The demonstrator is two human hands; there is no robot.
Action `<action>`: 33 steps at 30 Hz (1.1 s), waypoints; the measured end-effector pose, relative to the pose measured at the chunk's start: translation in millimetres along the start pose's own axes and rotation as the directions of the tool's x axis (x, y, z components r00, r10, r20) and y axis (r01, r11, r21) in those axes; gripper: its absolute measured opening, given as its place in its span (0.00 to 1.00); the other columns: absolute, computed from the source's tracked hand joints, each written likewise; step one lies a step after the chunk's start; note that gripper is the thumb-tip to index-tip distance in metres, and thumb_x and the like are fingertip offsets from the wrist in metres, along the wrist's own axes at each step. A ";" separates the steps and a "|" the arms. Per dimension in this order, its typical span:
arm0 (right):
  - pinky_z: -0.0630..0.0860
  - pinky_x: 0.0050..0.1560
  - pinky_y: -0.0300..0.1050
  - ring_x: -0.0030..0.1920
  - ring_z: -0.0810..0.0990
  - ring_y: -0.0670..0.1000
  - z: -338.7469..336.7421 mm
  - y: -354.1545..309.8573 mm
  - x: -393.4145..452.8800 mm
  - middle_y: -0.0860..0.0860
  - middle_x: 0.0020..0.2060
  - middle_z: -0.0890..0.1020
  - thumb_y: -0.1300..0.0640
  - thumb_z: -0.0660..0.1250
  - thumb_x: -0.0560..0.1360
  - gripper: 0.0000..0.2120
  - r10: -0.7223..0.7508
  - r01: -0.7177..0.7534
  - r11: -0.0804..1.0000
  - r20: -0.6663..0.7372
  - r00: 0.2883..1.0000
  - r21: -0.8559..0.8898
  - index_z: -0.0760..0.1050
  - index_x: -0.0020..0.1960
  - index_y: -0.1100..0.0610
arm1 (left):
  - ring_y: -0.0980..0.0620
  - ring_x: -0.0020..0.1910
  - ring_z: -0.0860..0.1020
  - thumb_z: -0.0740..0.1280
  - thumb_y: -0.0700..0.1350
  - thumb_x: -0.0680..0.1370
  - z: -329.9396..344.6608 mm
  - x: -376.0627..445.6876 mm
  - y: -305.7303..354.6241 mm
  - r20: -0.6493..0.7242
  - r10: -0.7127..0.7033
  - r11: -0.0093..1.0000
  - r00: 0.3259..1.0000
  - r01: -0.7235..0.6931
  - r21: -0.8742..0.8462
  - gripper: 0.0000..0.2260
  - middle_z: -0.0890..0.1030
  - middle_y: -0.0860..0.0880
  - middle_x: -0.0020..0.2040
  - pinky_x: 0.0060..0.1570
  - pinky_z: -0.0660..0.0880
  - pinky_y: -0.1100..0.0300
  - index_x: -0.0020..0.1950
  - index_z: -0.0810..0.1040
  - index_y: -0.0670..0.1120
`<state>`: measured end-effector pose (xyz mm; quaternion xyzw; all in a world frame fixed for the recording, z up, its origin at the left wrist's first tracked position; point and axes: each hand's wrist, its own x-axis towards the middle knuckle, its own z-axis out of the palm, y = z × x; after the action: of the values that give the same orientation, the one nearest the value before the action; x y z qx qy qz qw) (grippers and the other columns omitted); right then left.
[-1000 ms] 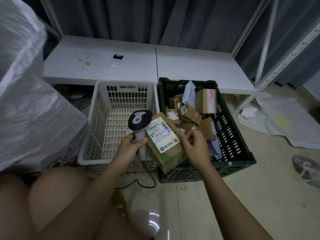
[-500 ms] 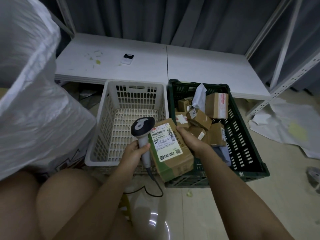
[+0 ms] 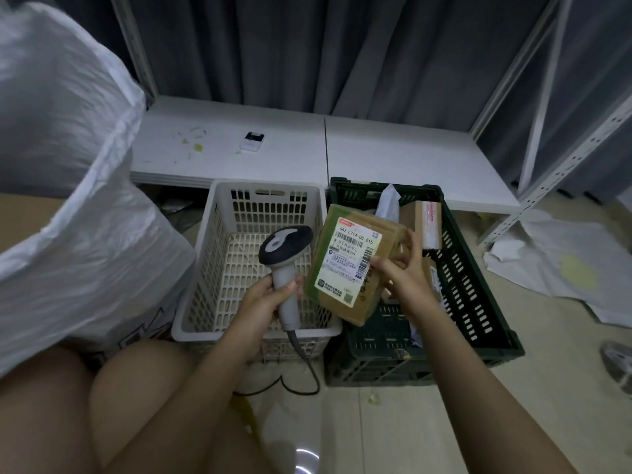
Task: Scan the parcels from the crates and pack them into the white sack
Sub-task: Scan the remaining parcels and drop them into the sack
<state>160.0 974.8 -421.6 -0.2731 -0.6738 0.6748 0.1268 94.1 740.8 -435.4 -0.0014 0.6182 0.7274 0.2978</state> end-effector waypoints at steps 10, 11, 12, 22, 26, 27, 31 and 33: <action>0.76 0.61 0.60 0.62 0.74 0.52 10.5 3.4 -9.9 0.49 0.64 0.70 0.61 0.74 0.71 0.45 -0.041 0.041 0.999 0.010 0.999 0.005 0.52 0.77 0.41 | 0.51 0.43 0.77 0.68 0.39 0.77 19.7 -6.2 40.5 0.011 0.098 0.986 0.995 -0.099 0.135 0.12 0.79 0.49 0.43 0.47 0.74 0.58 0.59 0.74 0.44; 0.75 0.61 0.62 0.63 0.73 0.53 10.9 3.4 -9.8 0.49 0.64 0.70 0.61 0.75 0.71 0.45 -0.040 0.040 0.999 0.008 0.999 0.006 0.53 0.77 0.41 | 0.53 0.42 0.77 0.69 0.44 0.77 21.3 -9.2 40.8 0.016 0.134 0.975 0.991 -0.135 0.176 0.13 0.79 0.51 0.43 0.45 0.74 0.59 0.60 0.74 0.45; 0.75 0.62 0.64 0.63 0.74 0.54 11.5 2.5 -10.0 0.49 0.64 0.70 0.61 0.75 0.71 0.45 -0.036 0.036 0.999 0.004 0.999 0.013 0.53 0.77 0.41 | 0.54 0.43 0.77 0.69 0.46 0.77 23.2 -12.3 41.0 0.014 0.167 0.962 0.986 -0.166 0.217 0.14 0.79 0.52 0.44 0.44 0.74 0.60 0.61 0.74 0.47; 0.74 0.62 0.63 0.65 0.74 0.56 11.5 0.2 -13.7 0.49 0.61 0.72 0.60 0.75 0.71 0.40 -0.056 0.057 0.998 -0.037 0.998 0.029 0.57 0.72 0.38 | 0.61 0.46 0.78 0.69 0.43 0.77 18.7 -37.2 38.7 0.040 0.264 0.906 0.964 -0.262 0.332 0.13 0.80 0.55 0.47 0.39 0.73 0.75 0.61 0.74 0.47; 0.73 0.63 0.64 0.66 0.72 0.56 12.3 1.2 -14.3 0.51 0.65 0.70 0.59 0.75 0.71 0.43 -0.042 0.043 0.999 -0.050 0.998 0.021 0.55 0.76 0.41 | 0.58 0.45 0.78 0.68 0.42 0.77 16.4 -38.9 32.2 0.047 0.241 0.905 0.969 -0.242 0.350 0.11 0.80 0.53 0.46 0.39 0.73 0.71 0.59 0.75 0.46; 0.73 0.63 0.65 0.67 0.72 0.57 12.4 1.3 -15.1 0.52 0.68 0.69 0.57 0.76 0.70 0.44 -0.036 0.037 0.999 -0.050 0.998 0.016 0.55 0.75 0.38 | 0.57 0.46 0.78 0.69 0.42 0.77 16.3 -39.1 30.8 0.047 0.238 0.905 0.970 -0.239 0.353 0.12 0.80 0.53 0.47 0.40 0.73 0.68 0.59 0.75 0.46; 0.74 0.62 0.67 0.67 0.71 0.58 10.9 2.9 -14.8 0.54 0.71 0.67 0.55 0.77 0.67 0.43 -0.032 0.032 0.999 -0.048 0.998 -0.006 0.57 0.71 0.31 | 0.57 0.43 0.78 0.70 0.43 0.76 16.7 -36.2 25.8 0.048 0.207 0.904 0.977 -0.210 0.372 0.15 0.81 0.53 0.43 0.41 0.72 0.66 0.61 0.76 0.42; 0.73 0.62 0.67 0.67 0.71 0.58 10.1 2.4 -14.4 0.54 0.71 0.67 0.56 0.77 0.68 0.44 -0.036 0.036 0.999 -0.046 0.998 -0.004 0.56 0.74 0.34 | 0.59 0.40 0.77 0.70 0.43 0.76 18.1 -36.0 24.7 0.039 0.193 0.902 0.981 -0.192 0.386 0.14 0.80 0.53 0.39 0.36 0.71 0.73 0.59 0.77 0.39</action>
<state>166.8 958.5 -421.6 -0.2767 -0.6764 0.6650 0.1539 119.6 740.2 -395.6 0.1184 0.7469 0.6166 0.2188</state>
